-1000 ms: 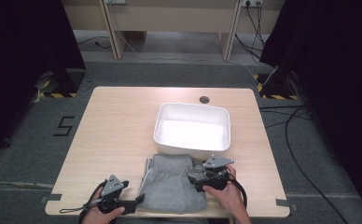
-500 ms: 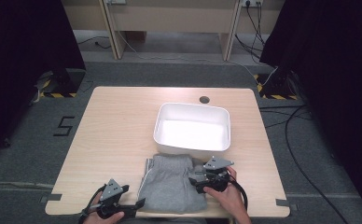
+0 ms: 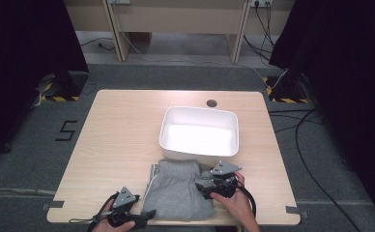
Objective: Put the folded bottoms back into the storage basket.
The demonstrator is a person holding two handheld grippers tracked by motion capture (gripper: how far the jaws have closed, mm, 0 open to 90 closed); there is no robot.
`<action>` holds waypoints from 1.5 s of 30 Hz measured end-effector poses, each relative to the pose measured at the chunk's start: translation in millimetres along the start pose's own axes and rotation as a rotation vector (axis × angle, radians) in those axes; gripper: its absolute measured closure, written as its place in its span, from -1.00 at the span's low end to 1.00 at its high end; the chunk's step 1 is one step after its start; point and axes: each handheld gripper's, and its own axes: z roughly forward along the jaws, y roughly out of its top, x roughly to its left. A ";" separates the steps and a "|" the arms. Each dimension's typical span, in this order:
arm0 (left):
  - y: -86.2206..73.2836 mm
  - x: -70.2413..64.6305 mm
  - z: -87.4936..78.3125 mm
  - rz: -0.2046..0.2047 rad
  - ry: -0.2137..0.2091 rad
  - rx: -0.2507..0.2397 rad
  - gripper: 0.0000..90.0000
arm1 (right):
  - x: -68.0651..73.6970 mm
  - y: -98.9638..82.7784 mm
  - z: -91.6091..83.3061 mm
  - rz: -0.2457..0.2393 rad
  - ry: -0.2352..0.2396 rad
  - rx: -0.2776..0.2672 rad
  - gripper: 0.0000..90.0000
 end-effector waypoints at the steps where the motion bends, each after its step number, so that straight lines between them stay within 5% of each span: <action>1: 1.4 -1.0 1.0 0.004 0.000 0.007 -0.71 | 0.1 0.4 -0.4 0.005 0.000 0.002 -0.61; 8: 5.6 -5.6 9.4 0.038 -0.010 -0.005 -0.65 | 0.1 8.7 -6.7 0.006 -0.011 -0.021 -0.62; 18: 9.2 -4.2 14.2 0.032 -0.079 -0.026 -0.21 | -5.9 9.0 9.9 0.037 -0.024 0.056 -0.63; 22: 9.9 -2.7 14.7 0.035 -0.101 -0.023 -0.08 | -7.2 7.3 19.3 0.067 0.006 0.073 -0.67; 30: 9.4 -2.6 15.5 0.040 -0.129 -0.029 0.21 | 4.0 14.3 35.7 0.051 0.061 0.051 -0.71; 38: 8.9 -2.9 14.9 0.058 -0.138 -0.032 0.30 | 10.4 17.0 41.4 0.011 0.094 0.013 0.21; 45: 9.6 -3.1 11.1 0.081 -0.136 -0.038 0.47 | 12.0 13.6 39.4 0.006 0.096 -0.022 0.47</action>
